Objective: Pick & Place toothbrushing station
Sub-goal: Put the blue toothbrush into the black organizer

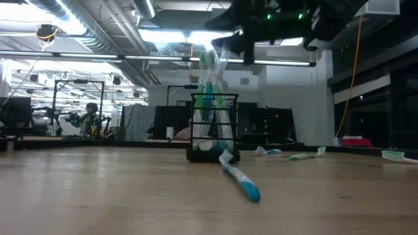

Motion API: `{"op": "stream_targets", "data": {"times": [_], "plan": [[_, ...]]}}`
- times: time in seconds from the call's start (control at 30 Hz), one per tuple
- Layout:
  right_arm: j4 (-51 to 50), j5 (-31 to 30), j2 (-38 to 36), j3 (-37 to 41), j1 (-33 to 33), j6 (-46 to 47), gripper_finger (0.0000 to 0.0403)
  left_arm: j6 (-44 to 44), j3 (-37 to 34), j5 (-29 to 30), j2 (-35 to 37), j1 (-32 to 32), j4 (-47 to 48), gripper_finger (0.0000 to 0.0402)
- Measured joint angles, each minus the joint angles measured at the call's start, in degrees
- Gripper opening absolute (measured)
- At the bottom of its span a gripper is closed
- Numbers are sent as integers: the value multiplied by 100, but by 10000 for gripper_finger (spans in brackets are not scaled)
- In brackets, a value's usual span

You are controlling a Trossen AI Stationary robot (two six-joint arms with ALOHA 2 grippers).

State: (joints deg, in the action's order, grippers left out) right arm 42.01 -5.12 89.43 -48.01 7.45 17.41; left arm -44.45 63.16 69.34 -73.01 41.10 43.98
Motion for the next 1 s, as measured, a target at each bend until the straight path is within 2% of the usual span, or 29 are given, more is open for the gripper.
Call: {"op": "stream_targets", "data": {"times": [0.1, 0.2, 0.33, 0.5, 0.6, 0.8, 0.9, 1.0], "plan": [[-378, -661, -523, 0, 10, -383, 233, -2, 0, 4, 2, -9, -4, 70], [-1689, -1701, -1190, -3, 8, -403, 227, -2, 0, 4, 2, -11, -18, 69], [-3895, -2592, -1832, -2, 15, 941, 214, -153, 0, 11, 2, -11, -44, 68], [-5696, -2798, -1917, 4, 40, 3370, 188, -416, 0, 218, 4, -31, -61, 67], [-6114, -2352, -1691, 2, 90, 4116, 167, -323, 0, 304, 9, -130, -261, 67], [-6112, -591, -1099, 4, 92, 4321, 134, 865, -2, 151, 89, -334, -1281, 67], [-6161, 84, -912, 2, 197, 3886, 126, 1367, -1, 140, 92, -379, -1735, 67], [-6327, 885, -855, 4, 320, 2894, 121, 1723, 0, 92, 92, -374, -2086, 67]]}}
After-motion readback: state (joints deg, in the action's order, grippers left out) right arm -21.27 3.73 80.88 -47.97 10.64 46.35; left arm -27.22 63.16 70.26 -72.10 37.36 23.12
